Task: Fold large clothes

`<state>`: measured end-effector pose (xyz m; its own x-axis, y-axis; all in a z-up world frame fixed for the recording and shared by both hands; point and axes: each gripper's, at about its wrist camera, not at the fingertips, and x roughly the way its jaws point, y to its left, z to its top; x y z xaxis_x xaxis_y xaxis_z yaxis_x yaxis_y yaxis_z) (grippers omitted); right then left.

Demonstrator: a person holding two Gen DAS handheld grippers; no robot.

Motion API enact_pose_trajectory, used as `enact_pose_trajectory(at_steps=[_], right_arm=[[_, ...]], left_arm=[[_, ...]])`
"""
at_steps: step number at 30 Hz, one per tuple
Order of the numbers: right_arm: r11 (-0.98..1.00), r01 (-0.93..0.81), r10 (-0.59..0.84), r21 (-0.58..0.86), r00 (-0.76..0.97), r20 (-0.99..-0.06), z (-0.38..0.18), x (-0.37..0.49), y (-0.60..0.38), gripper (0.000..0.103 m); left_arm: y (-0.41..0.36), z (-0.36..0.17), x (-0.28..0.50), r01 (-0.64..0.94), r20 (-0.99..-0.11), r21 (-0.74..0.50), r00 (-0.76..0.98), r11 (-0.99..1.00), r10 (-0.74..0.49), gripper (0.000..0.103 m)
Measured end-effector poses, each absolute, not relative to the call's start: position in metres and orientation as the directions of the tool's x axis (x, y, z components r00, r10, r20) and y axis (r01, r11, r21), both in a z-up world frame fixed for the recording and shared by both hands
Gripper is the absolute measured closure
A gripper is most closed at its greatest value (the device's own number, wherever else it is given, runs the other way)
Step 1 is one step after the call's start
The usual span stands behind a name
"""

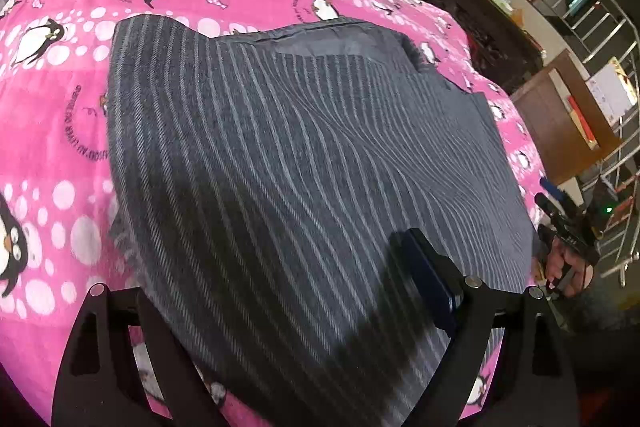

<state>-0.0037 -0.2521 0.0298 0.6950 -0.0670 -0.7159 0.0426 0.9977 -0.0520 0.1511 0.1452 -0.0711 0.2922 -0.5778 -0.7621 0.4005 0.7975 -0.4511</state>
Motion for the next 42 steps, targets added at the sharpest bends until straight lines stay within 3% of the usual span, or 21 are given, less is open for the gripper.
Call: enact_pose_trajectory(at_steps=[3,6,8,10,12,17,19,22,24,27,29,30,33,34,39,42], right_arm=[[0.996,0.077,-0.083,-0.044,0.651,-0.754,0.01,0.005,-0.279,0.015],[0.993,0.082,-0.113,-0.08,0.598,-0.794,-0.02,0.017,-0.288,0.015],[0.995,0.101,-0.078,-0.021,0.603,-0.794,-0.028,0.016,-0.296,0.013],[0.994,0.108,-0.077,-0.015,0.602,-0.794,-0.028,0.016,-0.297,0.013],[0.993,0.111,-0.094,-0.033,0.608,-0.788,-0.028,0.015,-0.294,0.013],[0.992,0.122,-0.095,-0.024,0.619,-0.779,-0.031,0.011,-0.296,0.013],[0.992,0.122,-0.095,-0.025,0.617,-0.781,-0.032,0.012,-0.298,0.013],[0.992,0.122,-0.095,-0.024,0.618,-0.781,-0.031,0.013,-0.297,0.013],[0.992,0.122,-0.095,-0.024,0.618,-0.78,-0.03,0.012,-0.296,0.013],[0.992,0.124,-0.095,-0.023,0.621,-0.778,-0.031,0.011,-0.298,0.013],[0.992,0.124,-0.096,-0.023,0.62,-0.778,-0.031,0.011,-0.298,0.013],[0.992,0.124,-0.095,-0.023,0.62,-0.779,-0.031,0.011,-0.297,0.012],[0.992,0.124,-0.095,-0.023,0.619,-0.779,-0.031,0.011,-0.297,0.012],[0.992,0.123,-0.094,-0.023,0.616,-0.782,-0.031,0.011,-0.297,0.012],[0.984,0.157,-0.163,-0.082,0.627,-0.762,-0.009,-0.008,-0.304,0.013],[0.962,0.221,-0.266,-0.16,0.622,-0.737,-0.004,-0.027,-0.321,0.013]], left_arm=[[0.132,-0.071,0.152,0.432,-0.787,-0.404,0.286,0.807,-0.547,0.007],[0.127,-0.067,0.146,0.432,-0.816,-0.323,0.324,0.842,-0.479,0.01],[0.131,-0.062,0.148,0.4,-0.795,-0.351,0.35,0.847,-0.495,0.026],[0.142,-0.066,0.155,0.339,-0.786,-0.398,0.353,0.853,-0.507,0.076],[0.147,-0.071,0.159,0.351,-0.779,-0.451,0.294,0.821,-0.554,0.088],[0.136,-0.066,0.153,0.461,-0.799,-0.424,0.215,0.779,-0.562,0.086],[0.135,-0.069,0.155,0.489,-0.809,-0.406,0.201,0.772,-0.552,0.061],[0.13,-0.07,0.156,0.528,-0.796,-0.431,0.159,0.732,-0.584,0.041],[0.13,-0.07,0.15,0.55,-0.793,-0.426,0.154,0.718,-0.589,0.034],[0.133,-0.069,0.14,0.527,-0.774,-0.447,0.176,0.722,-0.608,0.033],[0.138,-0.067,0.139,0.494,-0.759,-0.464,0.207,0.735,-0.618,0.035],[0.139,-0.067,0.142,0.473,-0.752,-0.469,0.229,0.746,-0.618,0.042],[0.134,-0.071,0.157,0.415,-0.802,-0.415,0.253,0.81,-0.541,0.079],[0.132,-0.07,0.16,0.406,-0.805,-0.418,0.249,0.813,-0.538,0.087],[0.132,-0.056,0.163,0.363,-0.809,-0.44,0.238,0.822,-0.538,0.091],[0.127,-0.018,0.16,0.37,-0.711,-0.575,0.215,0.73,-0.67,0.091]])
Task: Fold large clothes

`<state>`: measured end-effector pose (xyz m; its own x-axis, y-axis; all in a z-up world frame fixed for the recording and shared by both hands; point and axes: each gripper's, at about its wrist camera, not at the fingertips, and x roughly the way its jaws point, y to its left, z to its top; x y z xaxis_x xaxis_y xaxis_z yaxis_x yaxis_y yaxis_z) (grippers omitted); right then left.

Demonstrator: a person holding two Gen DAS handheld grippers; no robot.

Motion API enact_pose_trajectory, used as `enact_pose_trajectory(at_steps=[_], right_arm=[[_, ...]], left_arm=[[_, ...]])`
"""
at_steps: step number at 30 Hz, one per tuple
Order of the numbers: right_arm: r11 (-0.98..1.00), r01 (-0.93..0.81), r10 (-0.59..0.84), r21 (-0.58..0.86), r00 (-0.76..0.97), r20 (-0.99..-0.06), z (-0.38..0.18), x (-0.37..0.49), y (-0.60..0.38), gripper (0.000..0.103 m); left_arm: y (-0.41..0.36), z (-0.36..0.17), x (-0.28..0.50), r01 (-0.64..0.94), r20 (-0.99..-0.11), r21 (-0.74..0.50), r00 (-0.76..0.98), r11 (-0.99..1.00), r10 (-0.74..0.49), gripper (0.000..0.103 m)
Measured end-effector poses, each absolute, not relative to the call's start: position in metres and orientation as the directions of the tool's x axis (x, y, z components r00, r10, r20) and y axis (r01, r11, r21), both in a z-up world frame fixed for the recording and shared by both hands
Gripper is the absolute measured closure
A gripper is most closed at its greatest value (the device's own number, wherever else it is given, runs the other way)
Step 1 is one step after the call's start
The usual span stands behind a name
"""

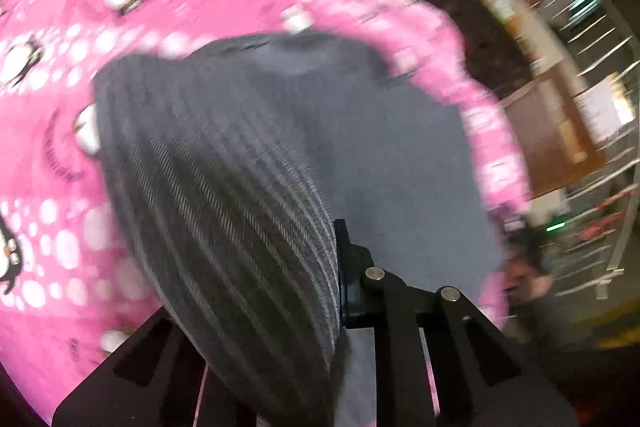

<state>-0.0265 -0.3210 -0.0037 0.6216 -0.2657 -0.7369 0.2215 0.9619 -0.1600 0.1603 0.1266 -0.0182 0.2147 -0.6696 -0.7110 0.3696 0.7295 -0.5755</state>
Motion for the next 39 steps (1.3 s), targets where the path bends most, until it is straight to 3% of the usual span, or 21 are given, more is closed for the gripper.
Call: enact_pose_trajectory(at_steps=[4,8,11,18,27,31,33,35,37,38,39], right_arm=[[0.913,0.3,-0.405,-0.277,0.584,-0.703,-0.009,-0.047,-0.335,0.013],[0.916,0.329,-0.387,-0.228,0.58,-0.717,-0.014,-0.06,-0.346,0.013],[0.916,0.345,-0.382,-0.206,0.592,-0.71,-0.017,-0.064,-0.348,0.009],[0.92,0.37,-0.35,-0.131,0.622,-0.701,-0.021,-0.073,-0.35,0.006],[0.927,0.374,-0.284,-0.024,0.657,-0.699,-0.028,-0.089,-0.358,0.001],[0.923,0.385,-0.289,-0.018,0.662,-0.692,-0.029,-0.088,-0.357,0.0],[0.923,0.384,-0.286,-0.014,0.663,-0.692,-0.03,-0.088,-0.359,0.0],[0.925,0.381,-0.277,-0.007,0.661,-0.698,-0.029,-0.088,-0.36,0.0],[0.927,0.376,-0.267,-0.001,0.657,-0.705,-0.029,-0.088,-0.362,0.0],[0.927,0.376,-0.264,0.003,0.655,-0.708,-0.029,-0.088,-0.362,0.0],[0.926,0.376,-0.263,0.004,0.654,-0.71,-0.029,-0.088,-0.362,0.0]], left_arm=[[0.083,0.03,0.152,0.414,-0.578,-0.688,0.184,0.596,-0.795,0.091],[0.013,0.058,0.154,0.402,-0.519,-0.744,0.155,0.534,-0.84,0.091],[-0.045,0.05,0.161,0.324,-0.559,-0.757,0.13,0.568,-0.819,0.091],[-0.15,-0.019,0.17,0.204,-0.736,-0.618,0.187,0.759,-0.65,0.092],[-0.142,0.01,0.148,0.204,-0.603,-0.632,0.476,0.748,-0.64,0.092],[-0.174,-0.01,0.161,0.201,-0.64,-0.567,0.504,0.799,-0.581,0.092],[-0.198,-0.047,0.166,0.19,-0.704,-0.545,0.424,0.816,-0.569,0.091],[-0.218,-0.066,0.161,0.218,-0.75,-0.497,0.379,0.84,-0.542,0.089],[-0.224,-0.058,0.157,0.259,-0.738,-0.496,0.379,0.829,-0.559,0.072],[-0.223,-0.053,0.157,0.259,-0.724,-0.533,0.353,0.805,-0.593,0.056],[-0.221,-0.048,0.158,0.25,-0.706,-0.573,0.333,0.78,-0.625,0.048]])
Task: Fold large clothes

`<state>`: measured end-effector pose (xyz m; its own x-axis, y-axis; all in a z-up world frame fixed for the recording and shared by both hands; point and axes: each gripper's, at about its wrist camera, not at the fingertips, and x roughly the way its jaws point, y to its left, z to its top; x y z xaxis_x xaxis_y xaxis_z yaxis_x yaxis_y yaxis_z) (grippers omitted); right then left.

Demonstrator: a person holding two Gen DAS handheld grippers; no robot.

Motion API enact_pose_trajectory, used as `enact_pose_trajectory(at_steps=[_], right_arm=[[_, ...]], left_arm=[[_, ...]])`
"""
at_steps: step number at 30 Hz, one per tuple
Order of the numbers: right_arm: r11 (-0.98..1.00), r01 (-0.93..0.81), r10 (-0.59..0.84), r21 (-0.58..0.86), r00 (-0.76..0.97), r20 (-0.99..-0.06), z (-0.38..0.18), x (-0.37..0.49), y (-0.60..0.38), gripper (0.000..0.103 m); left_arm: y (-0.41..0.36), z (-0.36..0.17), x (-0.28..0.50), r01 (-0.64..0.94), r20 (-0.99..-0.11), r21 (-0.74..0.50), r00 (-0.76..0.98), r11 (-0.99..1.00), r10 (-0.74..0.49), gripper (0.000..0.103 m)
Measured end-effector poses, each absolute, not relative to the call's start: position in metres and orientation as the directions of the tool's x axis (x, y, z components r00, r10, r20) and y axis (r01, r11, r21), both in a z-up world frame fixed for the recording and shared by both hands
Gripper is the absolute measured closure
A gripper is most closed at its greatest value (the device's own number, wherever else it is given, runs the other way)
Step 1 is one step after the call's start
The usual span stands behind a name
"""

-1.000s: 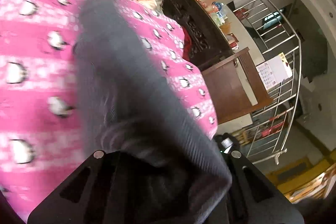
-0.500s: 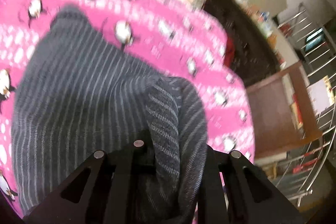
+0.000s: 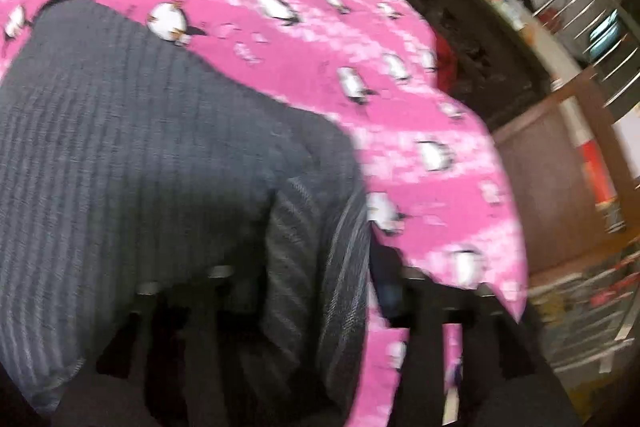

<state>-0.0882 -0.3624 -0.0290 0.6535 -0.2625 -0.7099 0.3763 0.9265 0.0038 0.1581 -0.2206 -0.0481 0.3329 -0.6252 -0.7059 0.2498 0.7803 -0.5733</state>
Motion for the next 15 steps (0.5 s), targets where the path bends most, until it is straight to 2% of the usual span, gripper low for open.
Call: enact_pose_trajectory(at_steps=[5,8,11,15], right_arm=[[0.926,0.378,-0.261,-0.015,0.609,-0.749,-0.022,-0.088,-0.361,0.0],[0.922,0.383,-0.291,-0.058,0.586,-0.757,-0.01,-0.096,-0.361,0.001],[0.918,0.388,-0.321,-0.08,0.611,-0.724,0.013,-0.114,-0.359,0.001],[0.933,0.354,-0.302,-0.066,0.67,-0.678,0.048,-0.127,-0.35,0.002]], left_arm=[[-0.204,0.004,0.15,0.211,-0.561,-0.759,0.269,0.616,-0.783,0.047],[-0.168,0.042,0.141,0.296,-0.492,-0.765,0.304,0.572,-0.816,0.044],[-0.12,0.051,0.131,0.329,-0.528,-0.692,0.377,0.643,-0.761,0.043],[-0.056,0.023,0.11,0.317,-0.654,-0.52,0.449,0.793,-0.608,0.043]])
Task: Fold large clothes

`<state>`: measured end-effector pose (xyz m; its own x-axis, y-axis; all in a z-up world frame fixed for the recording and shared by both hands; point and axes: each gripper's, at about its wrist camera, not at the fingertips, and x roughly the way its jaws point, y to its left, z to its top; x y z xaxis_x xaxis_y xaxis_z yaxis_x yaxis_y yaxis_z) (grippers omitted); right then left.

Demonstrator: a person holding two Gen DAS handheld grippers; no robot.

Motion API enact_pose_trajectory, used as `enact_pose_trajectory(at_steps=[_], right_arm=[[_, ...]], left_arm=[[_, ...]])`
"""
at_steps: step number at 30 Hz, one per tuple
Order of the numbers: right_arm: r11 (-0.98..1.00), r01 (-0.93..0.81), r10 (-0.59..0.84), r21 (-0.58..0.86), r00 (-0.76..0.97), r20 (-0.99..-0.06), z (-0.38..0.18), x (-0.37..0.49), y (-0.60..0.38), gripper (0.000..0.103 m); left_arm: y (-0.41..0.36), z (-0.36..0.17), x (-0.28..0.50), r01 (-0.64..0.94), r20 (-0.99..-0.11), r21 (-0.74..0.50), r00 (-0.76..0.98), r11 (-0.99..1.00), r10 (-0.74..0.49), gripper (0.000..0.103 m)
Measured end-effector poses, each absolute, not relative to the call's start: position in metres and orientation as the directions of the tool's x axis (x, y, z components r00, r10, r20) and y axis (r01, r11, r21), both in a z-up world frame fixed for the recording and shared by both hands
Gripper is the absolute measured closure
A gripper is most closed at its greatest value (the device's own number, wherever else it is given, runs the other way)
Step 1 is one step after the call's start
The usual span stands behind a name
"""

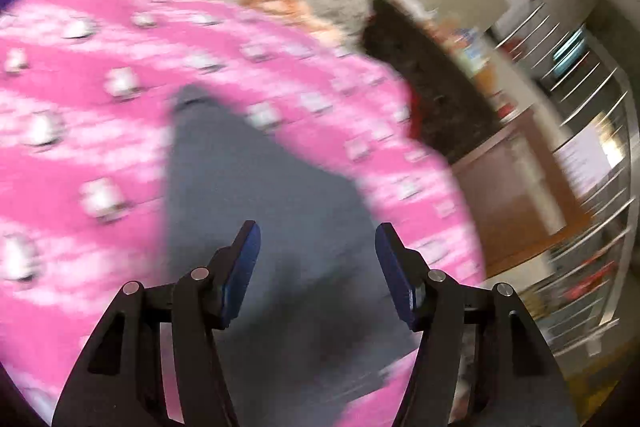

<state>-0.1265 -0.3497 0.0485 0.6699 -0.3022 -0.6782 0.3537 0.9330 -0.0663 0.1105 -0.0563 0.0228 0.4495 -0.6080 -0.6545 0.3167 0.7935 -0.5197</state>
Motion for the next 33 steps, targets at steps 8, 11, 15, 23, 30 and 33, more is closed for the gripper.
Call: enact_pose_trajectory(at_steps=[8,11,15,23,30,33], right_arm=[[0.983,0.177,-0.169,-0.041,0.807,-0.566,0.12,-0.097,-0.287,0.006],[0.992,0.116,-0.127,-0.054,0.834,-0.537,0.139,-0.079,-0.263,0.006],[0.999,0.028,-0.037,-0.026,0.854,-0.519,0.149,-0.053,-0.235,0.006],[0.977,-0.192,0.2,0.094,0.67,-0.715,0.083,-0.006,-0.191,0.087],[0.985,-0.063,0.167,0.163,0.607,-0.777,0.019,-0.044,-0.229,0.088],[0.984,-0.036,0.16,0.175,0.612,-0.775,0.013,-0.049,-0.231,0.088]], left_arm=[[-0.076,-0.019,0.047,0.452,-0.712,-0.392,0.403,0.801,-0.576,0.043],[-0.099,-0.013,0.025,0.604,-0.68,-0.394,0.314,0.692,-0.662,0.043],[-0.105,-0.018,0.004,0.676,-0.675,-0.348,0.3,0.65,-0.674,0.043],[-0.08,-0.02,0.002,0.651,-0.626,-0.435,0.278,0.622,-0.728,0.041],[-0.056,-0.022,0.013,0.55,-0.537,-0.524,0.379,0.65,-0.754,0.041],[-0.066,-0.033,0.015,0.559,-0.565,-0.492,0.378,0.667,-0.733,0.041]])
